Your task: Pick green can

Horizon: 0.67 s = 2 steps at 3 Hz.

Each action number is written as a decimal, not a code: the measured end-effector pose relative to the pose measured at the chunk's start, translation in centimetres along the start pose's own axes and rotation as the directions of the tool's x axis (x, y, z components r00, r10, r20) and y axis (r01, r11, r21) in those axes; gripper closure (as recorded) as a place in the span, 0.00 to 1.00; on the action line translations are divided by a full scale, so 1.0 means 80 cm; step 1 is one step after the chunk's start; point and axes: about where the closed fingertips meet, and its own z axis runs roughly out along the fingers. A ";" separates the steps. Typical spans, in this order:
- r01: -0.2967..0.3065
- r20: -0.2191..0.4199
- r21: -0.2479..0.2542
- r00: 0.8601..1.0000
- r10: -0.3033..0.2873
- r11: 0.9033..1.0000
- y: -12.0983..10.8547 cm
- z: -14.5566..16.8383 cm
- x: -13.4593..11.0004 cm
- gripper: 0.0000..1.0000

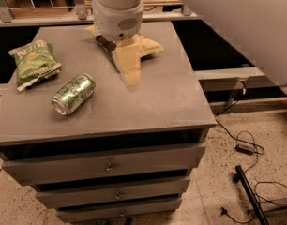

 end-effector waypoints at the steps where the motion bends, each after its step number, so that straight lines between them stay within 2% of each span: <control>1: 0.170 0.069 -0.057 0.984 -0.166 0.984 -0.013 0.056 -0.080 0.00; 2: 0.258 0.108 -0.086 0.963 -0.248 0.962 -0.018 0.093 -0.124 0.00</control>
Offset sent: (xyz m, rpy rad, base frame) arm -0.0372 0.1253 -0.0787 -0.0287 0.1407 0.3654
